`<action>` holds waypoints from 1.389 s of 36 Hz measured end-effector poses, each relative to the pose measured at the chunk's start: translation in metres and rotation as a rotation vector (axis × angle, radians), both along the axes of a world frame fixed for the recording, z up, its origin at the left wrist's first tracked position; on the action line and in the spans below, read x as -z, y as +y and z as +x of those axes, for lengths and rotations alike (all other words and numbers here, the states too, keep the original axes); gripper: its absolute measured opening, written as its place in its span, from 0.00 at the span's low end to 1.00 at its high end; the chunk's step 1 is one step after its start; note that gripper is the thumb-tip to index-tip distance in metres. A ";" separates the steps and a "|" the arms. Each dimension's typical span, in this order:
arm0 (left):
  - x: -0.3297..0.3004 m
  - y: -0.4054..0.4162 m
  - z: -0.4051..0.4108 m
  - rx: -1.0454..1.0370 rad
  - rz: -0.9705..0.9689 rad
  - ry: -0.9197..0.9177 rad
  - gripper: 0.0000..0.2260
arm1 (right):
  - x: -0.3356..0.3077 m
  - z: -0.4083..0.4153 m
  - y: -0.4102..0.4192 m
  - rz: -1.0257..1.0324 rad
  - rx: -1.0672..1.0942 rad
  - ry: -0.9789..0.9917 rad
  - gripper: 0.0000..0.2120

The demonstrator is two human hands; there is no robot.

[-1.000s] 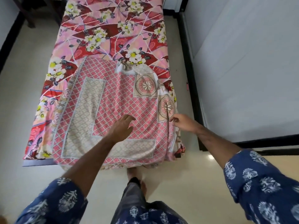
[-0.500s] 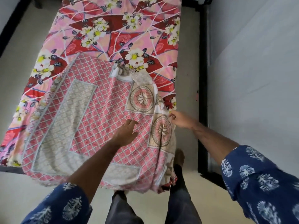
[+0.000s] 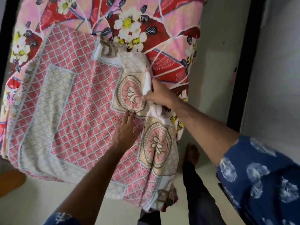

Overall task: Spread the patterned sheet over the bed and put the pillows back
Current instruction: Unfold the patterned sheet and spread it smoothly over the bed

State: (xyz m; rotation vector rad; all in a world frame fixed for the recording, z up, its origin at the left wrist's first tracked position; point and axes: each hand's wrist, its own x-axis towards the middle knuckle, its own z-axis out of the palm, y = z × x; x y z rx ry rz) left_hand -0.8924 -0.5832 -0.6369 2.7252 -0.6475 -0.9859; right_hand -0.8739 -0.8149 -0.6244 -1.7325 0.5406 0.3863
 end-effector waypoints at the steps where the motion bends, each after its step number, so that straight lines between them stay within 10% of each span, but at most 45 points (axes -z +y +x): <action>1: -0.001 0.000 0.002 0.017 0.010 -0.016 0.36 | -0.002 -0.005 0.004 -0.073 -0.018 -0.056 0.32; 8: -0.003 0.003 0.003 0.120 0.096 -0.116 0.32 | -0.042 -0.083 -0.007 -0.527 0.192 -0.312 0.21; 13: -0.010 -0.004 0.016 0.086 -0.024 -0.202 0.25 | -0.032 -0.101 -0.003 -0.477 -0.059 -0.351 0.21; 19: -0.021 -0.036 0.063 0.136 -0.219 -0.321 0.17 | -0.011 -0.020 -0.065 -0.321 0.392 -0.278 0.20; 27: -0.028 -0.098 0.127 0.203 -0.389 -0.345 0.25 | 0.003 0.072 -0.067 -0.409 -0.326 -0.286 0.39; 33: -0.033 -0.120 0.148 0.256 -0.443 -0.374 0.28 | 0.002 0.086 -0.084 -0.499 -0.366 -0.117 0.16; 39: -0.036 -0.136 0.160 0.470 -0.372 -0.314 0.38 | -0.017 0.069 -0.103 -0.259 -0.488 -0.129 0.03; 47: -0.059 -0.148 0.182 0.538 -0.356 -0.599 0.05 | -0.047 0.035 -0.089 0.208 -0.184 -0.235 0.11; 50: -0.066 -0.138 0.180 0.411 -0.379 -0.709 0.07 | -0.057 0.021 -0.086 0.213 -0.286 -0.132 0.25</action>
